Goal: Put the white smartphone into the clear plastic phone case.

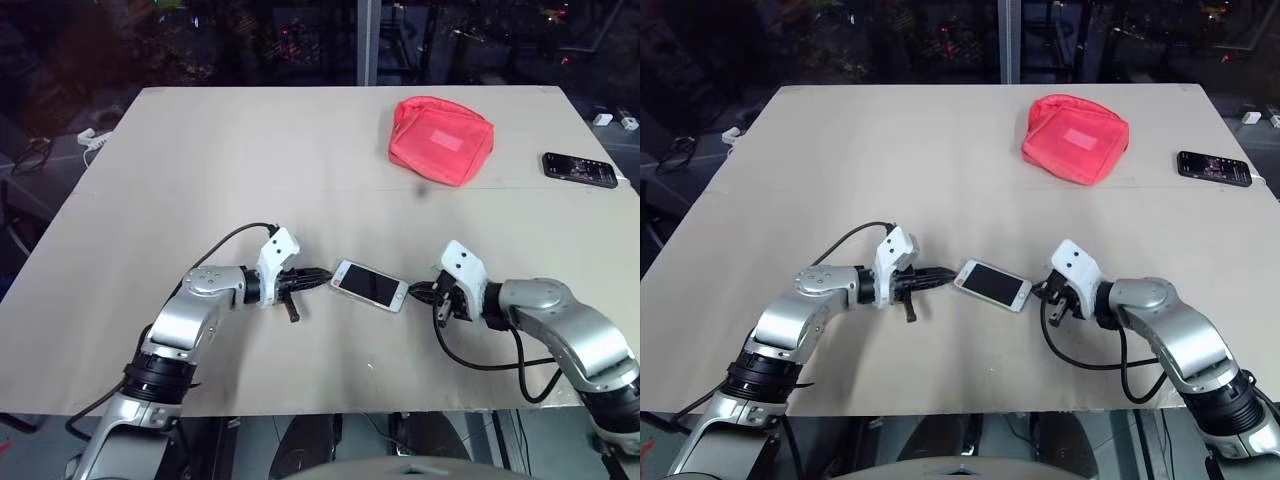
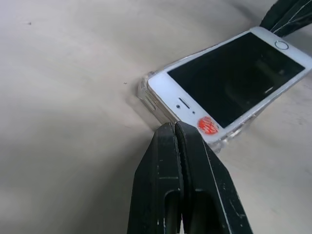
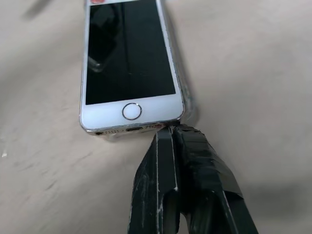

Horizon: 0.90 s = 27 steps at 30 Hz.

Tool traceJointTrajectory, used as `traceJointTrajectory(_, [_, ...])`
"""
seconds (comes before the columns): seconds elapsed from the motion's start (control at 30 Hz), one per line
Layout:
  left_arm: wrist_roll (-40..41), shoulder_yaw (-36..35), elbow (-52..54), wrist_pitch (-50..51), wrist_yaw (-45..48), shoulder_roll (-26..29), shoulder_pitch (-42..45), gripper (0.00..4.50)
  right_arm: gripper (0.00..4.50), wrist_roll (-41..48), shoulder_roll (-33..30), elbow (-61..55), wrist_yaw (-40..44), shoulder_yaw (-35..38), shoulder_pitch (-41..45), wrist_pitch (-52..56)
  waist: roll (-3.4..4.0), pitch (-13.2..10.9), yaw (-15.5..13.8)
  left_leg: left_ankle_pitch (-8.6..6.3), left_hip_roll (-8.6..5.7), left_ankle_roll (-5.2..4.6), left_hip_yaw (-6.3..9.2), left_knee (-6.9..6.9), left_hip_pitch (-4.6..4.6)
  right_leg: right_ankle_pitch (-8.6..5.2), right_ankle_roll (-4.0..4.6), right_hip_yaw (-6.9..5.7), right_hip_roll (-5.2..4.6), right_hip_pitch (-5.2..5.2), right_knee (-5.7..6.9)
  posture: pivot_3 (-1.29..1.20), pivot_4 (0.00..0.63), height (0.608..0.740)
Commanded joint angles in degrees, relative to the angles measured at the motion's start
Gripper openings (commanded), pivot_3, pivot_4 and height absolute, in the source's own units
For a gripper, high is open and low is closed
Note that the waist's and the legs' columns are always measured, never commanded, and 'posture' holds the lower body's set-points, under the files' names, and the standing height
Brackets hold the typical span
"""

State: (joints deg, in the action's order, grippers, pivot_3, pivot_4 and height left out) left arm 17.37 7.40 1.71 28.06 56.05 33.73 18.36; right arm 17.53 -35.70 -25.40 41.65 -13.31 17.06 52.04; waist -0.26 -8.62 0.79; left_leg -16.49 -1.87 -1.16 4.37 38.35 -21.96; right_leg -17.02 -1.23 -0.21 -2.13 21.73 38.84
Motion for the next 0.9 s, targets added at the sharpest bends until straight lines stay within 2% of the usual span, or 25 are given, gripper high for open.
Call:
traceJointTrajectory(0.03, [-0.6, 1.6, 0.1, 0.4, 0.1, -0.7, 0.0, 0.04, 0.00, -0.4, 1.6, 0.7, 0.9, -2.1, 3.1, -3.7, 0.00, 0.0, 0.1, 0.00, 0.00, 0.00, -0.01, -0.01, 0.02, 0.00, 0.00, 0.01, 0.01, 0.00, 0.02, 0.00, 0.150, 0.740])
traceJointTrajectory(0.1, [0.0, 0.9, 0.5, 1.0, 0.0, -0.8, -0.2, 0.04, 0.00, -1.2, 1.7, 1.8, 0.9, -2.4, 3.7, -4.6, 0.00, 0.0, 0.1, 0.01, 0.02, 0.01, -0.01, -0.02, 0.03, 0.00, 0.00, 0.02, 0.03, 0.01, 0.04, 0.00, 0.150, 0.740])
traceJointTrajectory(0.27, [8.6, -5.3, 4.9, 7.3, 4.7, 2.4, -0.4, 0.04, 0.00, -2.5, -1.8, 1.4, 1.2, -0.2, 1.3, -5.6, -0.03, 0.0, 0.1, 0.01, 0.02, 0.01, -0.01, 0.00, -0.04, 0.00, 0.00, 0.03, 0.03, 0.04, 0.01, 0.00, 0.150, 0.740])
traceJointTrajectory(0.37, [10.5, -4.3, 7.0, 9.3, 6.4, 3.5, 0.7, 0.04, 0.00, -1.7, -3.0, 0.2, 0.7, 1.8, 0.0, -5.4, -0.03, -0.1, -0.2, 0.01, 0.02, 0.03, -0.01, 0.00, -0.15, 0.00, 0.00, 0.01, 0.00, 0.12, -0.03, 0.00, 0.150, 0.740])
traceJointTrajectory(0.5, [5.9, 0.6, 4.6, 6.5, 4.7, 1.4, 3.9, 0.04, 0.00, -0.3, -2.8, -1.2, 0.1, 3.7, -0.6, -4.3, -0.03, -0.1, -0.5, 0.01, 0.00, 0.03, -0.01, 0.02, -0.14, 0.00, 0.00, -0.01, -0.02, 0.09, -0.03, 0.00, 0.150, 0.740])
traceJointTrajectory(0.6, [-0.5, 6.1, 0.9, 3.4, 3.7, 0.9, 6.7, 0.04, 0.00, 1.0, -3.4, -3.5, 0.2, 5.1, -1.5, -3.2, -0.06, -0.1, -0.3, 0.01, 0.00, 0.02, -0.01, 0.02, -0.14, 0.00, 0.00, 0.00, 0.00, 0.09, -0.02, 0.00, 0.150, 0.740])
traceJointTrajectory(0.73, [-5.2, 12.8, -2.6, 7.4, 5.2, 2.5, 9.7, 0.04, 0.00, 5.5, -4.1, -8.8, 0.9, 8.9, -2.6, 0.0, -0.07, -0.1, -0.1, 0.01, 0.00, 0.02, -0.01, 0.00, -0.14, 0.00, 0.00, 0.00, 0.03, 0.09, -0.02, 0.00, 0.150, 0.740])
traceJointTrajectory(0.9, [-5.3, 12.6, -3.1, 6.8, 5.7, 3.1, 9.6, 0.04, 0.00, 7.3, -3.5, -11.6, -1.1, 9.5, -2.0, 2.1, -0.05, -0.1, 0.0, -0.06, 0.00, -0.11, -0.04, -0.01, 0.04, -0.01, -0.01, 0.05, 0.04, -0.04, 0.00, 0.00, 0.150, 0.740])
